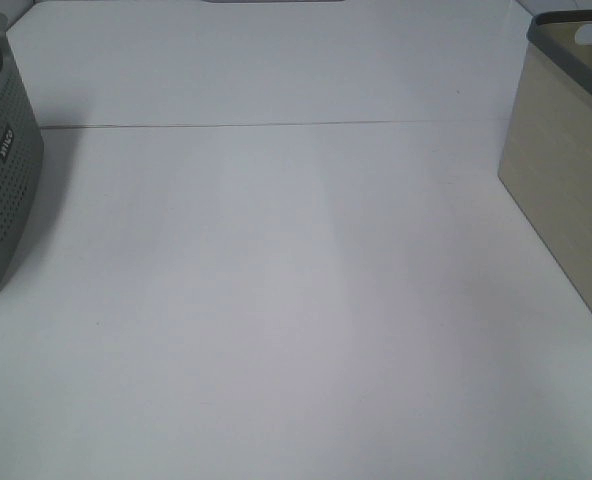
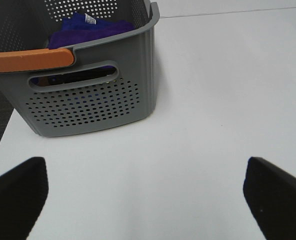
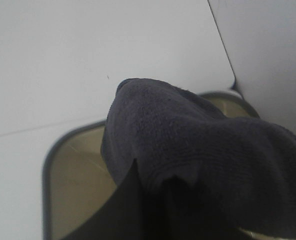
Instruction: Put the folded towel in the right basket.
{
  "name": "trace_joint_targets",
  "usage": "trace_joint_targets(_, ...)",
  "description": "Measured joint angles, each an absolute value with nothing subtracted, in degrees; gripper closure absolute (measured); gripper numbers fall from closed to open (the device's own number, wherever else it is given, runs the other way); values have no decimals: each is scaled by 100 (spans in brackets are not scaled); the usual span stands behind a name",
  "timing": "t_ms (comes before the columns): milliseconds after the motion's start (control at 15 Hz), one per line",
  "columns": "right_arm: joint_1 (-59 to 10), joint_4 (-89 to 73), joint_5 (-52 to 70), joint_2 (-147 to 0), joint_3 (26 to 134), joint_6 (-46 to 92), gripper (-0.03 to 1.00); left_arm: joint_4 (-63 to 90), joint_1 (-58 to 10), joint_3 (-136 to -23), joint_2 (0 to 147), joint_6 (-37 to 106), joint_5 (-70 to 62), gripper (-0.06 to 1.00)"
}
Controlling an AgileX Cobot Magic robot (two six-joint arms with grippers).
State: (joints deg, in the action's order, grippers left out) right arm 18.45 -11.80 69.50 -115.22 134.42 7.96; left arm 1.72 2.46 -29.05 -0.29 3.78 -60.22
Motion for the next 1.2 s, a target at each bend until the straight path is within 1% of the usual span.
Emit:
trace_joint_targets(133,2034,-1100,6956,-11511,12639,808,92,172,246,-2905,-29,378,-6022,-5)
trace_joint_targets(333,2045,-951,6990,-11511,11694,848,92,172,246,-2905,-29,378,-6022,-5)
trace_joint_targets(467,2045,-911,7002,-11511,11448,848,92,172,246,-2905,-29,378,-6022,-5)
trace_joint_targets(600,2045,-905,7002,-11511,11431,848,91,172,246,-2905,-29,378,-6022,-5)
trace_joint_targets(667,2045,-905,7002,-11511,11431,848,88,172,246,-2905,-29,378,-6022,-5)
trace_joint_targets(733,2045,-911,7002,-11511,11431,837,77,172,246,-2905,-29,378,-6022,-5)
trace_joint_targets(800,2045,-922,7002,-11511,11431,825,56,172,246,-2905,-29,378,-6022,-5)
trace_joint_targets(867,2045,-963,7002,-11511,11431,848,28,172,246,-2905,-29,378,-6022,-5)
trace_joint_targets(933,2045,-1037,7002,-11511,11431,928,11,172,246,-2905,-29,378,-6022,-5)
trace_joint_targets(1000,2045,-1134,7002,-11511,11431,997,4,172,246,-2905,-29,378,-6022,-5)
trace_joint_targets(1067,2045,-1324,7002,-11494,11425,1003,0,172,246,-2905,-29,378,-6022,-5)
trace_joint_targets(1200,2045,-1409,6996,-11333,11408,1003,-1,172,246,-2905,-29,378,-6022,-5)
